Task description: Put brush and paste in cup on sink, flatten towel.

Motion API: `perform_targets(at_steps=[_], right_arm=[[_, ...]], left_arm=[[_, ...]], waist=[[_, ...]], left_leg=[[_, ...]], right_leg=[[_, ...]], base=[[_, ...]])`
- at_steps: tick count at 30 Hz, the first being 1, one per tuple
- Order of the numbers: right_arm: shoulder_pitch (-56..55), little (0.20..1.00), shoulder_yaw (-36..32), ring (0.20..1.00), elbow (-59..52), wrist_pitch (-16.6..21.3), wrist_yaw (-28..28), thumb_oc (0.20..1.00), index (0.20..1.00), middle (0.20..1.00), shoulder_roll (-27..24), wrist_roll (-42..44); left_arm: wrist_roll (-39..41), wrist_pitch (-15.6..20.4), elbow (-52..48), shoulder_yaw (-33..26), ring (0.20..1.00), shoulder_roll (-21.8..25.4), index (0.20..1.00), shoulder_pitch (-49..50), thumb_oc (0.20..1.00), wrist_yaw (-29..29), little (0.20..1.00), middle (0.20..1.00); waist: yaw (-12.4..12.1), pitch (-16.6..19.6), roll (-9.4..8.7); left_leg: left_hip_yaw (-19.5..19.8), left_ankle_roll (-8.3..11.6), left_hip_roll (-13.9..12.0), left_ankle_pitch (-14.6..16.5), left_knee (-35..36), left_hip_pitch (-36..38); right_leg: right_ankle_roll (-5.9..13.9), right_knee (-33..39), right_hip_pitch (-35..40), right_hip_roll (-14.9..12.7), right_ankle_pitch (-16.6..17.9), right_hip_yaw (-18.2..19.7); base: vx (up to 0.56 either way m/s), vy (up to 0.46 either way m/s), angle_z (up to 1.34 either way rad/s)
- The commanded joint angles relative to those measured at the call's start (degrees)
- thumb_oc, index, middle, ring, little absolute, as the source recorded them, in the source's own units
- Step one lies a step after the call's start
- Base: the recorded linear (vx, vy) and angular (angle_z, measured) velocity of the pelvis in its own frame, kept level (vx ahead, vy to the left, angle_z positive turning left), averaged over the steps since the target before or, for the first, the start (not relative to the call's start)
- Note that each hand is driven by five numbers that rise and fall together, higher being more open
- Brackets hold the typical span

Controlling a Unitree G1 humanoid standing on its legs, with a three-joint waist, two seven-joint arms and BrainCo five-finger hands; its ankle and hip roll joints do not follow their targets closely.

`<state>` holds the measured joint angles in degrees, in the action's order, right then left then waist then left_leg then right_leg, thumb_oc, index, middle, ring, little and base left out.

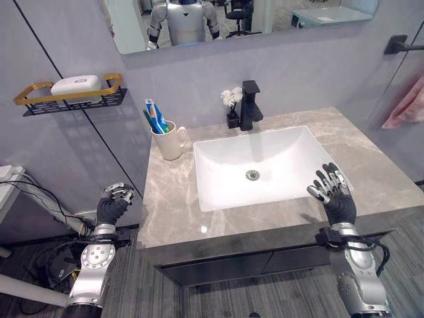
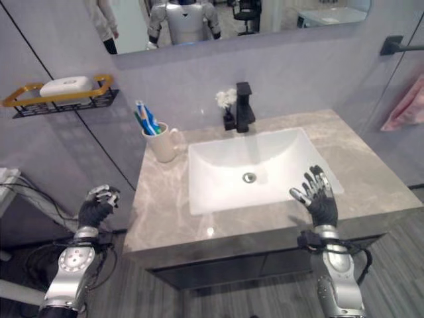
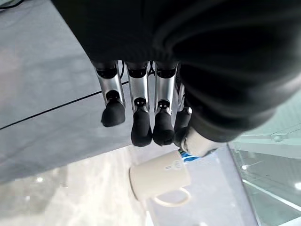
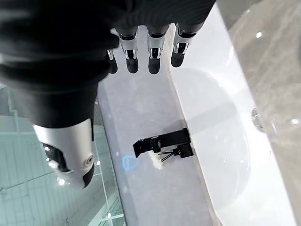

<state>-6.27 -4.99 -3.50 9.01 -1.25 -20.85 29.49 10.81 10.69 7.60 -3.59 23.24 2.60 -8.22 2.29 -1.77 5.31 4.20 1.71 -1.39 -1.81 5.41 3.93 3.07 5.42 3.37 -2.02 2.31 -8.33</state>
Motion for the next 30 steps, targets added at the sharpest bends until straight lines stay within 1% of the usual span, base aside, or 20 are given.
perform_targets(at_steps=[1,2,4,10,14,15,20,26,30], right_arm=[[2.9,1.0,-0.1,1.0,-2.7,3.1,2.1,1.0,1.0,1.0,-0.2,-0.1],[2.9,1.0,-0.1,1.0,-2.7,3.1,2.1,1.0,1.0,1.0,-0.2,-0.1],[3.6,1.0,0.6,1.0,-2.9,3.4,2.5,1.0,1.0,1.0,-0.5,-0.7],[4.6,1.0,1.6,1.0,-3.9,3.8,2.1,1.0,1.0,1.0,-1.2,-2.6],[5.1,1.0,1.9,1.0,-4.3,4.0,1.7,1.0,1.0,1.0,-1.7,-4.4],[5.4,1.0,2.2,1.0,-4.8,4.1,1.2,1.0,1.0,1.0,-1.6,-5.4],[5.9,1.0,2.6,1.0,-5.7,4.1,0.6,1.0,1.0,1.0,-1.6,-6.6],[6.5,1.0,3.5,1.0,-6.2,4.3,0.1,1.0,1.0,1.0,-1.6,-7.4],[6.5,1.0,3.9,1.0,-6.2,4.4,-0.3,1.0,1.0,1.0,-1.4,-7.6]], left_arm=[[0.5,5.1,-4.5,-0.9,0.2,2.3,0.2,-1.5,0.2,0.8,0.2,0.2],[0.5,5.1,-4.6,-0.9,0.2,2.3,0.2,-1.5,0.2,0.8,0.2,0.2],[1.4,5.7,-7.5,-0.6,0.2,0.6,0.2,-0.8,0.2,0.7,0.2,0.2],[2.1,6.4,-12.1,0.2,0.2,-0.5,0.2,0.3,0.2,0.6,0.2,0.2],[2.3,6.5,-14.6,0.4,0.2,-0.3,0.2,0.3,0.2,1.2,0.2,0.2],[2.2,6.7,-16.3,1.1,0.2,-0.1,0.2,0.2,0.2,1.7,0.2,0.2],[1.9,6.6,-18.6,2.2,0.2,0.7,0.2,-0.1,0.2,2.6,0.2,0.2],[1.4,6.7,-20.4,3.2,0.2,1.5,0.2,-0.4,0.2,2.7,0.2,0.2],[1.2,6.5,-19.8,3.4,0.2,1.6,0.2,-0.5,0.2,2.4,0.2,0.2]], waist=[[-0.4,1.4,-4.04],[-0.4,1.4,-4.03],[-0.7,1.5,-4.46],[-1.1,1.8,-4.95],[-1.5,2.0,-5.09],[-1.9,2.1,-5.2],[-2.2,2.0,-5.18],[-2.6,1.8,-5.18],[-2.7,1.8,-5.21]], left_leg=[[0.3,0.43,0.8,7.9,-1.9,1.5],[0.4,0.43,0.8,7.9,-2.0,1.5],[0.8,0.47,0.8,8.0,-2.4,1.5],[1.5,0.43,0.8,8.1,-2.7,1.7],[1.9,0.45,0.6,8.1,-2.7,1.7],[2.3,0.49,0.6,8.1,-2.8,1.7],[3.2,0.58,0.6,7.9,-2.9,1.6],[4.4,0.95,0.5,7.5,-3.1,1.1],[4.9,1.08,0.5,7.4,-3.1,0.9]], right_leg=[[2.58,-3.9,1.6,-4.8,-8.4,-2.8],[2.58,-3.9,1.6,-4.8,-8.5,-2.8],[2.37,-4.4,1.9,-4.8,-8.8,-3.2],[2.0,-4.9,2.3,-4.8,-9.3,-3.8],[1.88,-5.0,2.6,-4.7,-9.5,-4.2],[1.78,-5.1,2.9,-4.7,-9.7,-4.8],[1.6,-5.4,3.0,-4.5,-10.0,-5.5],[1.28,-5.7,3.2,-4.4,-10.4,-6.9],[1.15,-5.9,3.2,-4.3,-10.6,-7.5]], base=[[-0.04,-0.037,0.05],[-0.04,-0.044,0.07],[-0.04,-0.042,0.19],[-0.02,-0.017,0.08],[-0.01,-0.017,0.11],[-0.01,-0.031,0.19],[-0.01,-0.026,0.1],[0.0,-0.023,0.18],[-0.01,-0.025,0.14]])
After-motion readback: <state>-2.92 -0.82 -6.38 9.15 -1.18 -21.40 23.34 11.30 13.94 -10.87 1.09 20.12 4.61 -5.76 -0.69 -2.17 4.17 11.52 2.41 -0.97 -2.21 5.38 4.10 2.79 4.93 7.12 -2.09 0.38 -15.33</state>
